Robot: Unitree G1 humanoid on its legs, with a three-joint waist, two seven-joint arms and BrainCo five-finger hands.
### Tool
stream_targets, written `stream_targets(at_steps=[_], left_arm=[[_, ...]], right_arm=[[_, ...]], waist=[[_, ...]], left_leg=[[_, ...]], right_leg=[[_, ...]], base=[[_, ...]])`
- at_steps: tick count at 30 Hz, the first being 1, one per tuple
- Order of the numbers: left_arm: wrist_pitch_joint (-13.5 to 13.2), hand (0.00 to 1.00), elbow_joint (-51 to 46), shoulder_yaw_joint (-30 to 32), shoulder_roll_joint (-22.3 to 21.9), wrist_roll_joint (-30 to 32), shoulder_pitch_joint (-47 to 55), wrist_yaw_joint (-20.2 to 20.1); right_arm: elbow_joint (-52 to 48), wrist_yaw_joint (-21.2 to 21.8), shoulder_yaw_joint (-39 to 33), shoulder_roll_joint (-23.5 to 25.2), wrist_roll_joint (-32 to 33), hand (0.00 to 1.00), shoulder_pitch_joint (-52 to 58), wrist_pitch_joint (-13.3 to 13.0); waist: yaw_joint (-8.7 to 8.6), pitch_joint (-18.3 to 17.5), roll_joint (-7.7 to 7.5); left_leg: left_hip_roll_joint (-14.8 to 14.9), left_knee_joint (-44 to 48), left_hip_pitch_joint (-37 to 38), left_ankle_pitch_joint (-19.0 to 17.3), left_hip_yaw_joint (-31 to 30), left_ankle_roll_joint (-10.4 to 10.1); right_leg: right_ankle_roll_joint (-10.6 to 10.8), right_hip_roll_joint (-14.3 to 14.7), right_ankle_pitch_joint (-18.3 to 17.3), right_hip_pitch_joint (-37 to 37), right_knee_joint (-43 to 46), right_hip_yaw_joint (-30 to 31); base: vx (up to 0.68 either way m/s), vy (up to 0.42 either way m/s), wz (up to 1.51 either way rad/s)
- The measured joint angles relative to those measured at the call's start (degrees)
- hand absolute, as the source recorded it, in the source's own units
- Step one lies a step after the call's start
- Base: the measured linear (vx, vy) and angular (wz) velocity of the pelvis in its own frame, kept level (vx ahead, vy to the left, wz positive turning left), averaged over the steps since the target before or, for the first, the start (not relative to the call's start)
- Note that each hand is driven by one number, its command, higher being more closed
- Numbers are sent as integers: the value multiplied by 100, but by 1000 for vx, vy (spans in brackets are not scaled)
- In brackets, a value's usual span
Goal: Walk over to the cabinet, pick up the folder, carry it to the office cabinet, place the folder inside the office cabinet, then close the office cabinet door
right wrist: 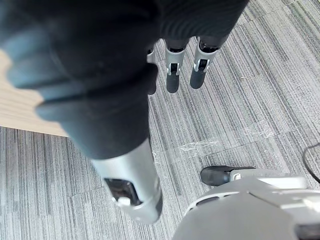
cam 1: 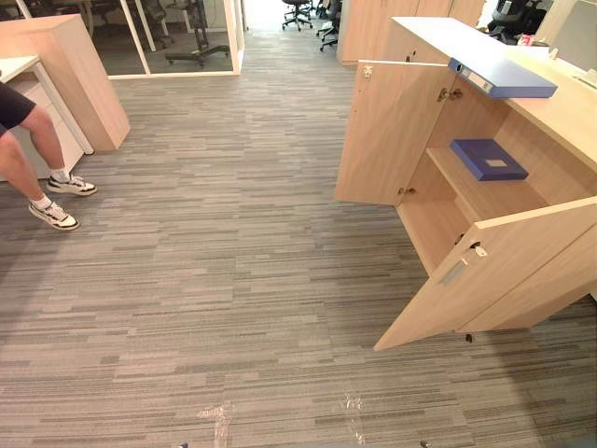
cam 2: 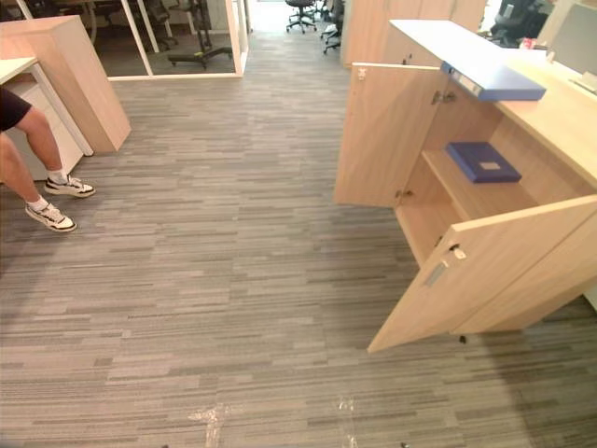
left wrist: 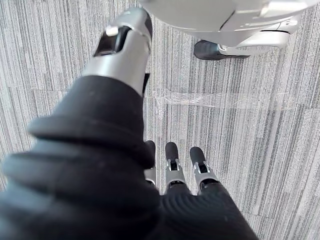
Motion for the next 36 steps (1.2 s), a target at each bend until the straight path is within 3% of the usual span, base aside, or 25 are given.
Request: stream_targets(at_steps=[6, 14, 22, 36], left_arm=[[-35, 0, 0, 0, 15, -266, -29, -208], [-103, 0, -8, -20, 15, -249, -58, -208], [-295, 0, -131, -182, 35, 25, -51, 160], [-322, 0, -137, -242, 67, 17, -121, 165]], right_arm=[[-1, 8, -167, 48, 4, 0, -109, -4], [-10, 62, -189, 95, 27, 0, -321, -50], [-12, -27, -189, 111, 193, 0, -340, -116], [-12, -72, -197, 146, 191, 0, -398, -122]], waist=[[0, 64, -2], [4, 76, -7], [6, 162, -25], [1, 258, -72]], left_leg=[[2, -99, 80, 8, 44, -16], [-8, -108, 109, 18, 57, -30], [-21, -209, 168, 61, 56, -41], [-27, -237, 171, 64, 54, -37]], right_leg=[[211, -10, -20, 28, -13, 0], [206, -23, -15, 41, -4, 0], [161, -26, 15, 72, -48, -1], [154, -26, 20, 74, -74, -5]], base=[[22, 6, -3], [0, 0, 0], [0, 0, 0], [0, 0, 0]])
